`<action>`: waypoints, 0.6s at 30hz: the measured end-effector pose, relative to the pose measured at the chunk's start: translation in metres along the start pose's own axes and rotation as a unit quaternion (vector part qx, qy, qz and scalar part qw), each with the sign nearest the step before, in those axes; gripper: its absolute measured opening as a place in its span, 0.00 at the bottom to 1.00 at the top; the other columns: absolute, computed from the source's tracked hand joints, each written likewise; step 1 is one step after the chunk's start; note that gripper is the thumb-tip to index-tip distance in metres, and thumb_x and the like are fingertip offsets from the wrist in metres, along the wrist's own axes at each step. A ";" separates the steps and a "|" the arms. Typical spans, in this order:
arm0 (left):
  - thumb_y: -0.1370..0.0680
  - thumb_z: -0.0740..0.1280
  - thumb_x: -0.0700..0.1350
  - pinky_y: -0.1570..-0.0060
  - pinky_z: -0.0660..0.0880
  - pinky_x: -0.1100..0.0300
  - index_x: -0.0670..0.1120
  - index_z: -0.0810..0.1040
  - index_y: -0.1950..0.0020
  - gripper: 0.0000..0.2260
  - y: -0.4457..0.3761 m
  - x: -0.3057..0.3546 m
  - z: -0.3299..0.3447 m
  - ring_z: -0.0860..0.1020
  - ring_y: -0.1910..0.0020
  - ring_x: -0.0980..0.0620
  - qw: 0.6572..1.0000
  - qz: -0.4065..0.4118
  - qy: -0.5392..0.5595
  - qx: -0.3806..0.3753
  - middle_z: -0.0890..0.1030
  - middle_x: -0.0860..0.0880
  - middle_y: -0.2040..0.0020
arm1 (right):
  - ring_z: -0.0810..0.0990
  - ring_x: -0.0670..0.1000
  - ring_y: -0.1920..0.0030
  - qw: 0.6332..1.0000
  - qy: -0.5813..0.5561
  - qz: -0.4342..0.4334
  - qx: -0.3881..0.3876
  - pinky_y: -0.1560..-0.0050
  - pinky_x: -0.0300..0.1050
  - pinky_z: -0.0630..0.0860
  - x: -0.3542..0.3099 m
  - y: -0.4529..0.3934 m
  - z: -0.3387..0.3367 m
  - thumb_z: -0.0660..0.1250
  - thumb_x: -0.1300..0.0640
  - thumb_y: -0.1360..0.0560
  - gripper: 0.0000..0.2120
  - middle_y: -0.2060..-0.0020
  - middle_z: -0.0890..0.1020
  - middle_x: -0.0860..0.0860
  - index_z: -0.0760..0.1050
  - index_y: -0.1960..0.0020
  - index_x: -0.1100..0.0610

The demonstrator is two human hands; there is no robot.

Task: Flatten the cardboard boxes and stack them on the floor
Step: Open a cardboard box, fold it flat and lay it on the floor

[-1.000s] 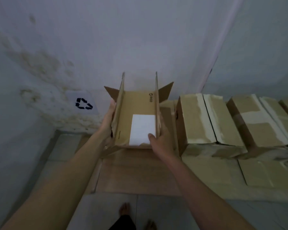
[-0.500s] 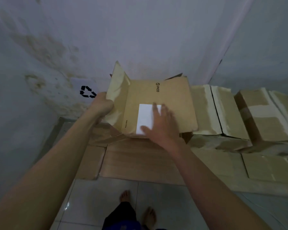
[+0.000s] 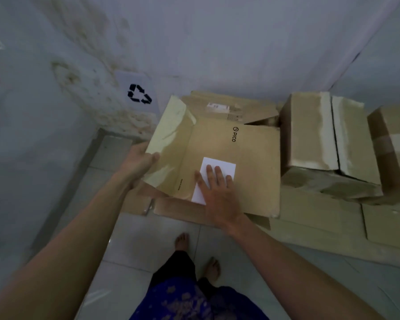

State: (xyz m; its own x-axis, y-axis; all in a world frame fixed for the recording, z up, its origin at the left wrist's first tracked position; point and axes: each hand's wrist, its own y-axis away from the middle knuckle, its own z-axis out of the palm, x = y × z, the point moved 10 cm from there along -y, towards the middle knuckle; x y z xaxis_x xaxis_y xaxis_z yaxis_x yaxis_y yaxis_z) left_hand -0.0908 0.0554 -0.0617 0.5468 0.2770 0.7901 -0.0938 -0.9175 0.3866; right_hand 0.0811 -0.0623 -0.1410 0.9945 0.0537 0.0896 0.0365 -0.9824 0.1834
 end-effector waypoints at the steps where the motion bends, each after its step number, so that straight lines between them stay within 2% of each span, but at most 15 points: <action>1: 0.18 0.63 0.39 0.64 0.71 0.64 0.41 0.76 0.32 0.15 -0.001 -0.011 0.006 0.78 0.50 0.49 1.000 -0.012 0.001 -0.004 0.80 0.45 0.42 | 0.77 0.64 0.33 1.000 0.002 -0.001 -0.016 0.42 0.60 0.78 -0.006 0.002 0.010 0.76 0.48 0.35 0.37 0.32 0.76 0.62 0.74 0.28 0.53; 2: 0.18 0.62 0.39 0.67 0.69 0.66 0.41 0.76 0.32 0.14 -0.002 -0.022 0.012 0.77 0.52 0.50 1.000 -0.019 0.001 -0.009 0.80 0.45 0.42 | 0.75 0.64 0.32 0.999 -0.001 0.007 -0.031 0.41 0.59 0.77 -0.009 0.004 0.018 0.76 0.48 0.35 0.38 0.30 0.74 0.62 0.72 0.27 0.54; 3: 0.18 0.62 0.39 0.68 0.68 0.67 0.41 0.76 0.33 0.14 -0.003 -0.030 0.019 0.77 0.56 0.53 1.000 -0.026 -0.005 -0.011 0.80 0.45 0.43 | 0.70 0.64 0.28 0.999 -0.011 0.011 -0.037 0.37 0.59 0.74 -0.011 0.007 0.026 0.74 0.51 0.31 0.39 0.26 0.69 0.62 0.65 0.23 0.54; 5: 0.19 0.62 0.38 0.70 0.69 0.68 0.41 0.77 0.34 0.13 -0.006 -0.047 0.027 0.75 0.61 0.59 0.999 -0.041 -0.017 -0.005 0.80 0.45 0.43 | 0.54 0.63 0.21 0.997 -0.025 -0.017 -0.073 0.27 0.60 0.62 -0.014 0.011 0.050 0.65 0.56 0.22 0.39 0.20 0.51 0.61 0.47 0.18 0.56; 7: 0.20 0.62 0.37 0.75 0.68 0.72 0.41 0.78 0.35 0.14 -0.010 -0.064 0.038 0.75 0.63 0.57 0.998 -0.054 -0.034 -0.008 0.81 0.45 0.45 | 0.47 0.62 0.20 0.993 -0.050 -0.023 -0.106 0.24 0.59 0.56 -0.011 0.013 0.063 0.62 0.59 0.21 0.40 0.19 0.44 0.59 0.40 0.18 0.55; 9: 0.19 0.63 0.39 0.78 0.66 0.74 0.43 0.77 0.34 0.15 -0.007 -0.078 0.047 0.74 0.61 0.54 0.996 -0.070 -0.060 -0.012 0.79 0.47 0.47 | 0.44 0.60 0.19 0.989 -0.076 -0.025 -0.127 0.23 0.58 0.55 -0.008 0.016 0.074 0.64 0.60 0.23 0.42 0.19 0.43 0.57 0.40 0.18 0.54; 11: 0.20 0.63 0.40 0.72 0.72 0.67 0.45 0.77 0.33 0.15 -0.005 -0.096 0.055 0.75 0.62 0.52 0.992 -0.099 -0.073 -0.027 0.80 0.47 0.47 | 0.43 0.58 0.19 0.982 -0.097 -0.030 -0.158 0.23 0.57 0.55 -0.008 0.019 0.087 0.67 0.57 0.26 0.45 0.19 0.42 0.55 0.42 0.18 0.55; 13: 0.21 0.64 0.40 0.64 0.76 0.60 0.46 0.77 0.35 0.15 -0.010 -0.113 0.062 0.79 0.56 0.48 0.990 -0.111 -0.076 -0.041 0.81 0.45 0.45 | 0.44 0.56 0.19 0.977 -0.124 -0.037 -0.170 0.24 0.56 0.57 -0.005 0.018 0.095 0.69 0.53 0.27 0.46 0.19 0.44 0.54 0.45 0.18 0.55; 15: 0.23 0.64 0.40 0.62 0.76 0.58 0.46 0.76 0.35 0.16 -0.016 -0.118 0.063 0.79 0.51 0.45 0.988 -0.116 -0.096 -0.046 0.81 0.46 0.45 | 0.51 0.56 0.20 0.974 -0.154 -0.043 -0.158 0.27 0.55 0.61 -0.001 0.011 0.093 0.70 0.50 0.29 0.45 0.19 0.50 0.54 0.52 0.19 0.55; 18: 0.24 0.64 0.40 0.56 0.70 0.58 0.44 0.74 0.34 0.18 -0.035 -0.108 0.059 0.75 0.50 0.48 0.984 -0.097 -0.147 -0.028 0.77 0.48 0.47 | 0.61 0.56 0.26 0.965 -0.225 -0.015 -0.134 0.34 0.54 0.68 0.013 -0.010 0.082 0.69 0.48 0.27 0.36 0.24 0.62 0.53 0.62 0.23 0.56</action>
State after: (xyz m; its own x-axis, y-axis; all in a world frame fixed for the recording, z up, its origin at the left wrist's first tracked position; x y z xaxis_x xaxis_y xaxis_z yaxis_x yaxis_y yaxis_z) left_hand -0.0977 0.0408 -0.1887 0.7758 0.3427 0.5299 -0.0049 -0.8364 0.5480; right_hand 0.1017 -0.0667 -0.2217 0.9371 -0.0605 -0.3437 0.1003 -0.8966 0.4314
